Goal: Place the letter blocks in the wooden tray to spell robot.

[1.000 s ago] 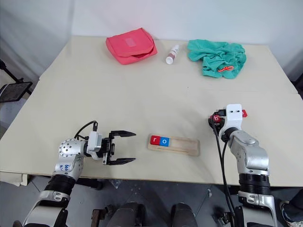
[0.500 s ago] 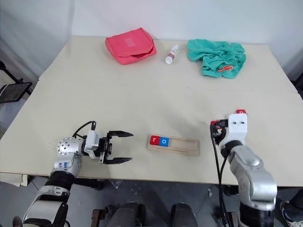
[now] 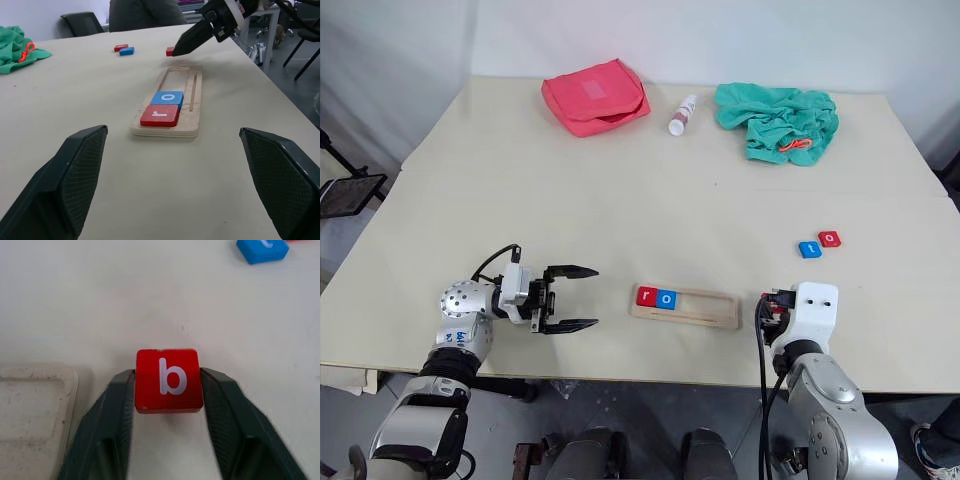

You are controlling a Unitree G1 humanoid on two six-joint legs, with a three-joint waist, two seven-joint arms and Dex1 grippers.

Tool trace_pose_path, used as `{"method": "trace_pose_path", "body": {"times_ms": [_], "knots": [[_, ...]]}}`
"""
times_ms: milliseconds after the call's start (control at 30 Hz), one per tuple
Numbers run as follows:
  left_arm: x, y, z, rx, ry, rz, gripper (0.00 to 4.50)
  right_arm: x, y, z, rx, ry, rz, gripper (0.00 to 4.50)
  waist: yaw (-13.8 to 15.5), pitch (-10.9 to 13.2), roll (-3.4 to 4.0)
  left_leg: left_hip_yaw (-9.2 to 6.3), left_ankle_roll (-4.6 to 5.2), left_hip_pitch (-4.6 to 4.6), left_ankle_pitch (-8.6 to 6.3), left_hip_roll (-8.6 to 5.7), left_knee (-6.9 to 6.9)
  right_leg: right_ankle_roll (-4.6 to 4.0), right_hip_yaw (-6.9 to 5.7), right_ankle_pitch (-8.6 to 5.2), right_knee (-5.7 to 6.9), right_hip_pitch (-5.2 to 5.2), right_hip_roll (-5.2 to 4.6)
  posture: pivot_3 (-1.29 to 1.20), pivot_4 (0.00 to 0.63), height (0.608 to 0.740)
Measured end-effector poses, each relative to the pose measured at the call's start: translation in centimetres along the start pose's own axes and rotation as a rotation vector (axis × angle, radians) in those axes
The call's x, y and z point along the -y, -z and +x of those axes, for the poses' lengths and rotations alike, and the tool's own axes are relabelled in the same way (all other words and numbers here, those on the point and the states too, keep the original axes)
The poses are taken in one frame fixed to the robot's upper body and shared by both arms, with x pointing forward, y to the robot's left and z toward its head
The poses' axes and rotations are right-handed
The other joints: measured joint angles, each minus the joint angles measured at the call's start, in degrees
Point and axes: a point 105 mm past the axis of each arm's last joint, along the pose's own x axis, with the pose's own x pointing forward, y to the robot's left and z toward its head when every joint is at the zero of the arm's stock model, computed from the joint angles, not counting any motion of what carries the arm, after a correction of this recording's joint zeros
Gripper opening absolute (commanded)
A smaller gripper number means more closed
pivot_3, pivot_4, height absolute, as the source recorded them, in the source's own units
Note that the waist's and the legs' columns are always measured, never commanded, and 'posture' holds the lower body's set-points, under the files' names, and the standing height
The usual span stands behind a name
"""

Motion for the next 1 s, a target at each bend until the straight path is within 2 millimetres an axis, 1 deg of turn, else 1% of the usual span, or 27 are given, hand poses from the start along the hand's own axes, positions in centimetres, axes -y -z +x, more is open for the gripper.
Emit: {"method": "trace_pose_path", "body": {"times_ms": [33,67,133,200,267,367,467,633,700,800,867,1000], "knots": [[0.0,0.0,0.0,0.000,0.000,0.000,4.50,0.0,0.2,-0.1,-0.004,-0.001,0.010,3.41,0.0,0.0,0.00,0.00,0.00,0.00,0.00,-0.01,0.00,0.00,0.01,0.00,0.00,0.00,0.00,0.00,0.150,0.740],[0.0,0.0,0.0,0.000,0.000,0.001,4.50,0.0,0.1,-0.1,0.006,-0.002,0.011,3.82,0.0,0.0,0.00,0.01,0.00,0.00,0.00,-0.02,0.01,0.00,0.02,0.00,0.00,0.00,-0.01,0.00,0.150,0.740],[0.0,-0.1,0.1,0.004,0.002,0.002,4.50,-0.1,-0.5,-0.2,0.033,-0.016,-0.002,4.48,0.0,0.0,0.00,0.01,0.00,0.00,0.00,-0.01,0.01,0.00,0.02,0.00,-0.01,0.01,0.00,0.00,0.150,0.740],[0.0,-0.1,0.2,0.007,0.003,0.003,4.50,-0.2,-1.0,-0.3,0.049,-0.044,-0.042,4.48,0.0,0.0,0.00,0.01,0.00,0.00,0.00,-0.01,0.01,0.00,0.02,0.00,-0.01,0.00,0.00,0.00,0.150,0.740],[0.0,-0.1,0.3,0.010,0.004,0.003,4.50,-0.4,-1.6,-0.6,0.045,-0.125,-0.159,4.48,0.0,0.0,0.00,0.02,0.01,0.00,-0.01,-0.03,0.00,0.00,0.03,0.00,-0.05,0.02,0.00,0.00,0.150,0.740],[0.0,-0.2,0.4,0.014,0.005,0.006,4.50,-0.7,-2.0,-1.1,0.004,-0.265,-0.332,4.48,0.1,0.0,-0.01,0.01,0.02,0.00,-0.01,0.00,0.00,0.00,-0.01,0.00,-0.11,0.06,0.02,0.00,0.150,0.740],[0.0,-0.2,0.5,0.018,0.007,0.008,4.50,-0.5,-2.5,-1.2,-0.050,-0.403,-0.485,4.48,0.1,0.0,-0.01,0.03,0.03,0.00,-0.01,0.02,0.01,0.01,-0.03,0.00,-0.33,0.17,0.04,0.00,0.150,0.740],[0.1,-0.3,0.7,0.025,0.010,0.016,4.50,1.1,-3.8,0.0,-0.137,-0.557,-0.661,4.48,0.1,0.0,-0.03,0.09,0.04,0.00,0.00,0.02,0.01,0.03,-0.12,0.02,-0.41,0.18,0.05,0.00,0.150,0.740],[0.1,-0.5,0.8,0.029,0.013,0.024,4.50,1.6,-4.6,0.5,-0.149,-0.604,-0.707,4.48,0.2,0.0,-0.05,0.07,0.04,-0.01,0.00,0.04,0.02,0.03,-0.17,0.02,-0.42,0.18,0.04,0.00,0.150,0.740],[0.3,-0.5,0.8,0.031,0.013,0.029,4.50,2.2,-5.3,1.2,-0.203,-0.693,-0.786,4.48,0.1,0.0,-0.05,0.07,0.05,-0.01,0.00,0.04,0.04,0.07,-0.22,0.04,-0.45,0.21,0.04,0.00,0.150,0.740],[0.5,-0.4,0.8,0.030,0.010,0.026,4.50,2.9,-5.0,1.6,-0.245,-0.729,-0.812,4.48,0.2,0.0,-0.07,0.06,0.05,-0.03,0.00,0.03,0.03,0.07,-0.23,0.04,-0.46,0.20,0.02,0.00,0.150,0.740],[1.0,-0.4,0.7,0.030,-0.003,0.036,4.50,3.9,-3.8,2.3,-0.351,-0.821,-0.895,4.48,0.2,0.0,-0.07,0.09,0.07,-0.04,-0.01,0.01,0.06,0.15,-0.26,0.08,-0.49,0.20,-0.02,0.00,0.150,0.740]]}}
